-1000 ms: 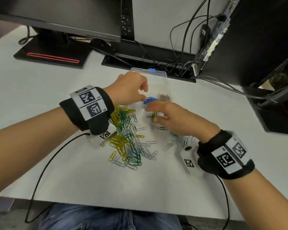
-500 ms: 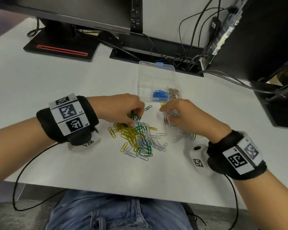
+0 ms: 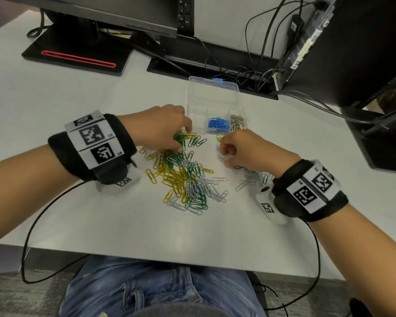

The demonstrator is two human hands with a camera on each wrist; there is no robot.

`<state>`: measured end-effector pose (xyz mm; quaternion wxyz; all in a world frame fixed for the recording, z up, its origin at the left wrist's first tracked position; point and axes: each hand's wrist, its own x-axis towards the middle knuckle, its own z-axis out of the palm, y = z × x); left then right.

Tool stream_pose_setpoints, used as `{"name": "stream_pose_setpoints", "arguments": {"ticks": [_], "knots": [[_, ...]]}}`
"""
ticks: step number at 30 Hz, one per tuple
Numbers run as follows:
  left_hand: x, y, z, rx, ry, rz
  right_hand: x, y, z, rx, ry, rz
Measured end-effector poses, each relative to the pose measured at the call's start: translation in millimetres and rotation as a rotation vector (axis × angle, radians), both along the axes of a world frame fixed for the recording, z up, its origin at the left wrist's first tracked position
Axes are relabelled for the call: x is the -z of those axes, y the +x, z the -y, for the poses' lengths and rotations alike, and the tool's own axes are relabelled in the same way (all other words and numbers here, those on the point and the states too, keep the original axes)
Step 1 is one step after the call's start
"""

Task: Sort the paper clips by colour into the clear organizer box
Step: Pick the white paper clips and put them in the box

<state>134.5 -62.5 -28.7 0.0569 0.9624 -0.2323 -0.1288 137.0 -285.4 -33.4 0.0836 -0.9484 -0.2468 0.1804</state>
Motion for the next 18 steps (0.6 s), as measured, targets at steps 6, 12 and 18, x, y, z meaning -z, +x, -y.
{"name": "stream_pose_setpoints", "arguments": {"ticks": [6, 12, 18], "knots": [[-1.8, 6.4, -29.2, -0.195, 0.083, -0.095, 3.6, 3.2, -1.0, -0.031, 0.007, 0.009], [7.6, -0.4, -16.6, -0.170, 0.004, -0.175, 0.6, 1.0, -11.5, 0.020, 0.055, 0.029], [7.2, -3.7, -4.4, -0.131, -0.160, -0.259, 9.3, -0.9, -20.0, -0.008, -0.067, 0.026]]}}
